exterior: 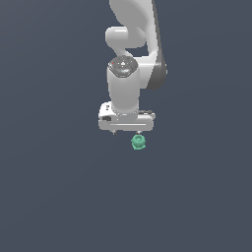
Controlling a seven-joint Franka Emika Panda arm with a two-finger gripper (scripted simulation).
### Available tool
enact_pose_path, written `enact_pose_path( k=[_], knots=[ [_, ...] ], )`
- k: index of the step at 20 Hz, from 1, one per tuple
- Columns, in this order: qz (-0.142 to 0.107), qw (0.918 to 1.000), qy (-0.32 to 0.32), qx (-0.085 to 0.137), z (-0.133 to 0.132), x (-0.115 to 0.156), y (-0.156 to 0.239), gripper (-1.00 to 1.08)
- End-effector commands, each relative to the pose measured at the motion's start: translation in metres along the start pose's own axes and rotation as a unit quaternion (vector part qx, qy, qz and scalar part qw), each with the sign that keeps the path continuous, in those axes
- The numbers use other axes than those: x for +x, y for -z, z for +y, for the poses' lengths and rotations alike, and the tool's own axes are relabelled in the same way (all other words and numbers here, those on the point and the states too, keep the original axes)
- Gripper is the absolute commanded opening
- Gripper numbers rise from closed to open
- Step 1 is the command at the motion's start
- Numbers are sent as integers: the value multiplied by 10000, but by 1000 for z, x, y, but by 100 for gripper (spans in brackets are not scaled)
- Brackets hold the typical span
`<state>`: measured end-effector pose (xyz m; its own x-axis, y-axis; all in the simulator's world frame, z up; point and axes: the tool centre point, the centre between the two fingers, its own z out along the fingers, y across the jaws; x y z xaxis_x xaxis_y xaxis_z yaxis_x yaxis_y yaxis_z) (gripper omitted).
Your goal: Pick up the object and move it to a goal position.
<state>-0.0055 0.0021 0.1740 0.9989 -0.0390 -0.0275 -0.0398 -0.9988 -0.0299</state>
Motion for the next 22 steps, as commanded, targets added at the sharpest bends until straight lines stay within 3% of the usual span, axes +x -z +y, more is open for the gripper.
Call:
enact_pose_path(
  k=[1,11,22],
  knots=[
    [0,10000,0,0,0,0,0,100],
    [45,9995,-290,-137,40,5,1,100],
    [59,9997,197,-158,13,-4,-24,100]
  ],
)
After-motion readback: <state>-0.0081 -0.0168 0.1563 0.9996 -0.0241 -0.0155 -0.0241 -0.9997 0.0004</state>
